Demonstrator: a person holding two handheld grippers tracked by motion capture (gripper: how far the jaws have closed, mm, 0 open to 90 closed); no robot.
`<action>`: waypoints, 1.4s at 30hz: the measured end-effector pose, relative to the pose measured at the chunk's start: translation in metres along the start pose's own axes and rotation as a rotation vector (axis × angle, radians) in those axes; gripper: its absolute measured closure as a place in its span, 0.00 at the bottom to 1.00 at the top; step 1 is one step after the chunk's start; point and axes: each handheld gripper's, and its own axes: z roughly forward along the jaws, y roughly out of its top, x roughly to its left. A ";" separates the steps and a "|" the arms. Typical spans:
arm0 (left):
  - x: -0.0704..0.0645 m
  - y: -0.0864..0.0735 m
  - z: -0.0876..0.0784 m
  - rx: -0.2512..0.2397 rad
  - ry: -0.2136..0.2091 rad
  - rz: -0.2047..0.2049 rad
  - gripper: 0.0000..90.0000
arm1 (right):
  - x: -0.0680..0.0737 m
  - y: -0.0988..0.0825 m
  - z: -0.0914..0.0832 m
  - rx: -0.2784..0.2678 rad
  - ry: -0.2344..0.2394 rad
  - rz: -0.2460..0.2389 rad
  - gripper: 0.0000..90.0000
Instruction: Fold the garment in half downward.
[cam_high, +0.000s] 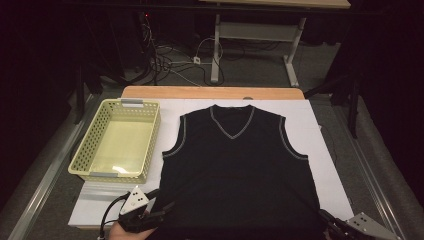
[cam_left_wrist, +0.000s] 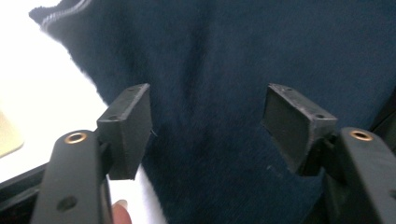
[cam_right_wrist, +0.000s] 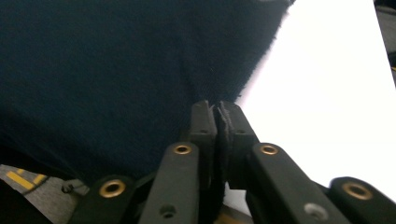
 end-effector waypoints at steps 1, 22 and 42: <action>0.000 0.000 0.000 -0.007 -0.003 0.001 0.32 | 0.000 0.001 -0.001 -0.013 0.008 0.005 0.82; -0.014 0.016 0.013 -0.036 -0.049 0.024 0.00 | 0.007 0.025 0.012 -0.149 0.033 0.007 0.00; -0.014 0.048 0.031 -0.012 -0.079 0.021 0.00 | 0.005 0.058 0.036 -0.168 0.048 -0.008 0.00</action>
